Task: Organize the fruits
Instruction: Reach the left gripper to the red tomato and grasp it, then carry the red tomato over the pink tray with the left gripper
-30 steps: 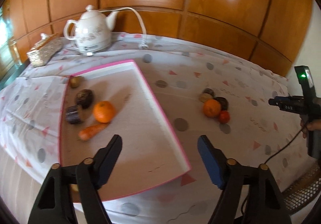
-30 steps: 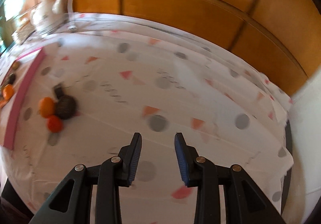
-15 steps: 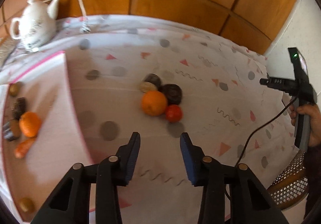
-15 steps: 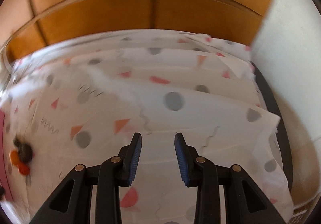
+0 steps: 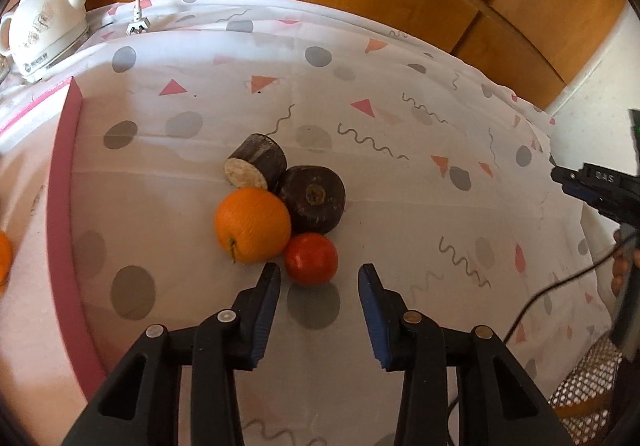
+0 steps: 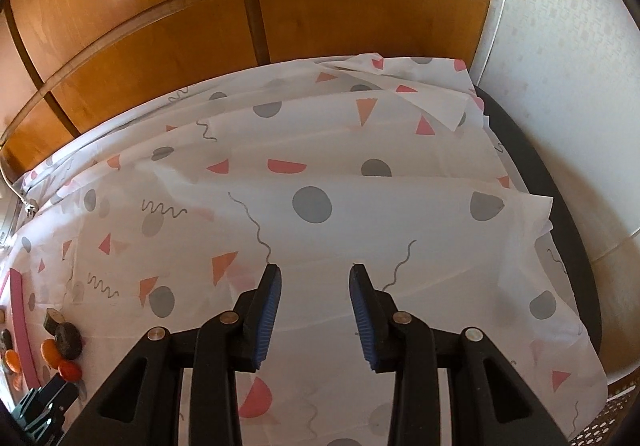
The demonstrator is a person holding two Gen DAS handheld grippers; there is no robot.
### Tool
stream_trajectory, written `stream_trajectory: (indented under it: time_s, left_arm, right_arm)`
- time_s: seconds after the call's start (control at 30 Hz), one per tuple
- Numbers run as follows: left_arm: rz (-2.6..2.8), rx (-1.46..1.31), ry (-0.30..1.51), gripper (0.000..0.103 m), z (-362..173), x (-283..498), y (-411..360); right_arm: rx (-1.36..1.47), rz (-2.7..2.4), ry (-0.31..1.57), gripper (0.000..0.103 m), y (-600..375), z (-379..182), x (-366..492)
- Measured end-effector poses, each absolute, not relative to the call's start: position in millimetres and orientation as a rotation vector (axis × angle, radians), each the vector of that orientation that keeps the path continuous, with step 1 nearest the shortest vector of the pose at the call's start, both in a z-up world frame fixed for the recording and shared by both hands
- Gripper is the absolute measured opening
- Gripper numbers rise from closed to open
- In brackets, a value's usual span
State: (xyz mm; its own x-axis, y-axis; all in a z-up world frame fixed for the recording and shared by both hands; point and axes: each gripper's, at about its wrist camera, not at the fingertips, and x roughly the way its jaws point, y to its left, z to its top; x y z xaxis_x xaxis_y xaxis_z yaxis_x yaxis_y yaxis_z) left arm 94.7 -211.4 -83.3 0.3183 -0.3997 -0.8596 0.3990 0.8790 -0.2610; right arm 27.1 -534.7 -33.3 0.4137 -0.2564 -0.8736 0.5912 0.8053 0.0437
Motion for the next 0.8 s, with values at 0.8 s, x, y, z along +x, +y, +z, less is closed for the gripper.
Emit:
stream_trajectory:
  time_s: [0.8]
  left_arm:
    - [-0.582, 0.040, 1.020, 0.027, -47, 72, -183]
  right_arm:
    - [0.504, -0.643, 0.969, 0.036, -563, -33, 9]
